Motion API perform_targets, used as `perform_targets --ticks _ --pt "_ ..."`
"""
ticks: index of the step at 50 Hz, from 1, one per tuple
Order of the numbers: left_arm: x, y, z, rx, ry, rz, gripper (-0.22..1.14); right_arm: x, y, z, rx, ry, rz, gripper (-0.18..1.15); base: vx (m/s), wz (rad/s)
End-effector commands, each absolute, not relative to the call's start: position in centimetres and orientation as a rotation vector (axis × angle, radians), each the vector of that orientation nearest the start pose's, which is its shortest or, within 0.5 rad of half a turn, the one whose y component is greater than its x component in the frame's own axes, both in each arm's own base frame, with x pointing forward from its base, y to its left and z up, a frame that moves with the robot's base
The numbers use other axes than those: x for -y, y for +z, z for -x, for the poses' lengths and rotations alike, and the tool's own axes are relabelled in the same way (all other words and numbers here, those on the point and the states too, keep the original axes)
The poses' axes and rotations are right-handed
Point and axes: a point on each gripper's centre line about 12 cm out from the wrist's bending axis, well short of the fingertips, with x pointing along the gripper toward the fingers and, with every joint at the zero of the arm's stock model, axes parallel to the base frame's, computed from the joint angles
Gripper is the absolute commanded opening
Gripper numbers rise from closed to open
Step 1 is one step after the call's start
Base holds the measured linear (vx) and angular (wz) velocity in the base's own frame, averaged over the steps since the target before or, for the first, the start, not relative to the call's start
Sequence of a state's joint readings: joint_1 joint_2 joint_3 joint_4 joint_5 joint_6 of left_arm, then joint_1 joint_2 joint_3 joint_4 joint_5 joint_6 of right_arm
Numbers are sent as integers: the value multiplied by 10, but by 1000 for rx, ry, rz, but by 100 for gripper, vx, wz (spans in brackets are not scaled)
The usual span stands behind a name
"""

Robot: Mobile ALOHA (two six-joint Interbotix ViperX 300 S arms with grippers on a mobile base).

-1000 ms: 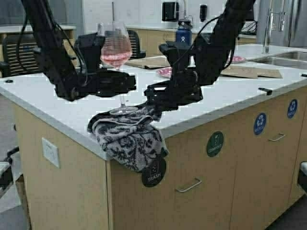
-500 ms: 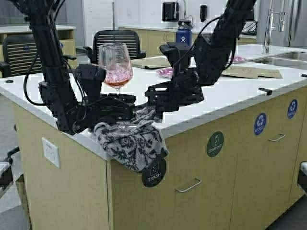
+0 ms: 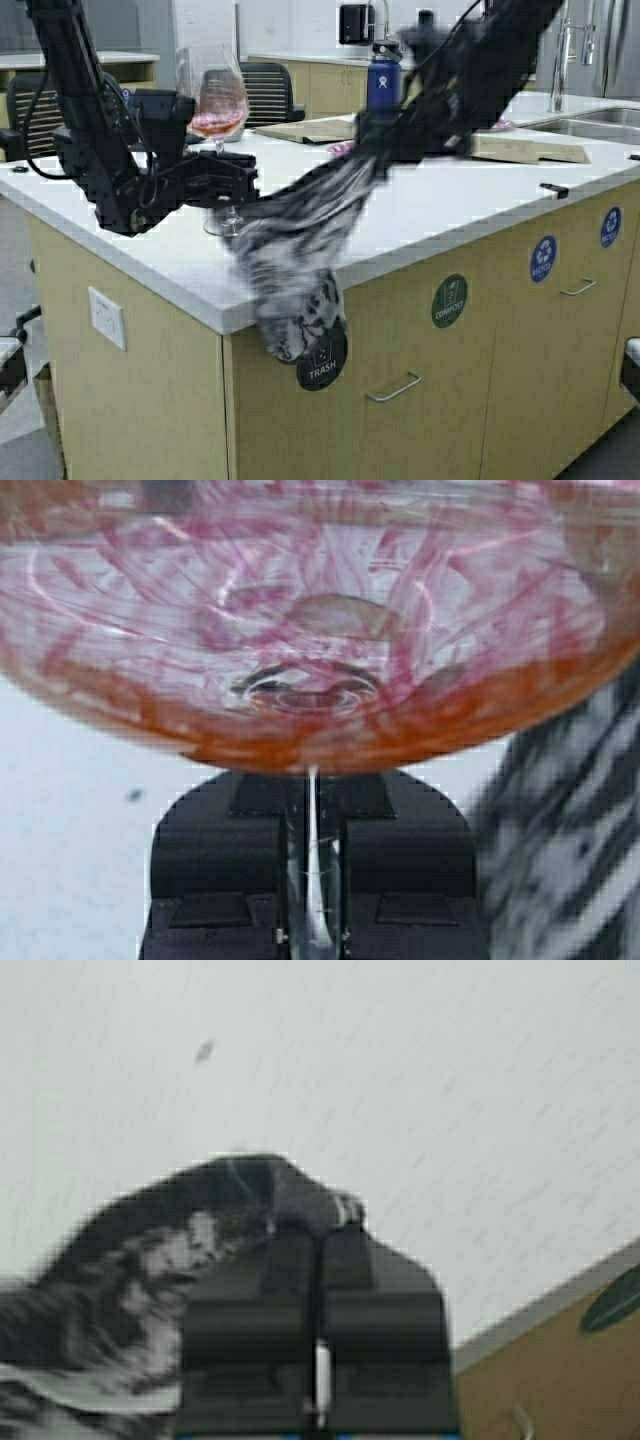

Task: Get the cloth and wipe up the spill under the wine glass

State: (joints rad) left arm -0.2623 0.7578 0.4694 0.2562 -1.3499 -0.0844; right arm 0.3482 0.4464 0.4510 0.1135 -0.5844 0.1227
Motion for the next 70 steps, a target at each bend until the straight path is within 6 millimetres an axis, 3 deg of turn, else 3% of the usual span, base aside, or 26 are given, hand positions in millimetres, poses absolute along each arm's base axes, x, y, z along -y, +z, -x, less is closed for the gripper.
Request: perform_targets --ticks 1,11,36,42,57,70 --pt "155 46 -446 131 -535 28 12 -144 156 -457 -196 230 -183 5 0 0" --pt "156 28 -440 84 -552 48 12 -134 169 -453 -151 212 -194 5 0 0" --pt "156 -3 -434 24 -563 35 16 -133 173 -453 -126 213 -200 5 0 0" --pt "156 -3 -433 25 -566 26 29 -133 173 -453 -126 213 -200 5 0 0" --pt "156 -6 -435 47 -563 -33 77 -133 172 -452 -129 212 -199 5 0 0" --pt "153 -3 -429 94 -552 -11 82 -133 171 -452 -131 212 -200 5 0 0"
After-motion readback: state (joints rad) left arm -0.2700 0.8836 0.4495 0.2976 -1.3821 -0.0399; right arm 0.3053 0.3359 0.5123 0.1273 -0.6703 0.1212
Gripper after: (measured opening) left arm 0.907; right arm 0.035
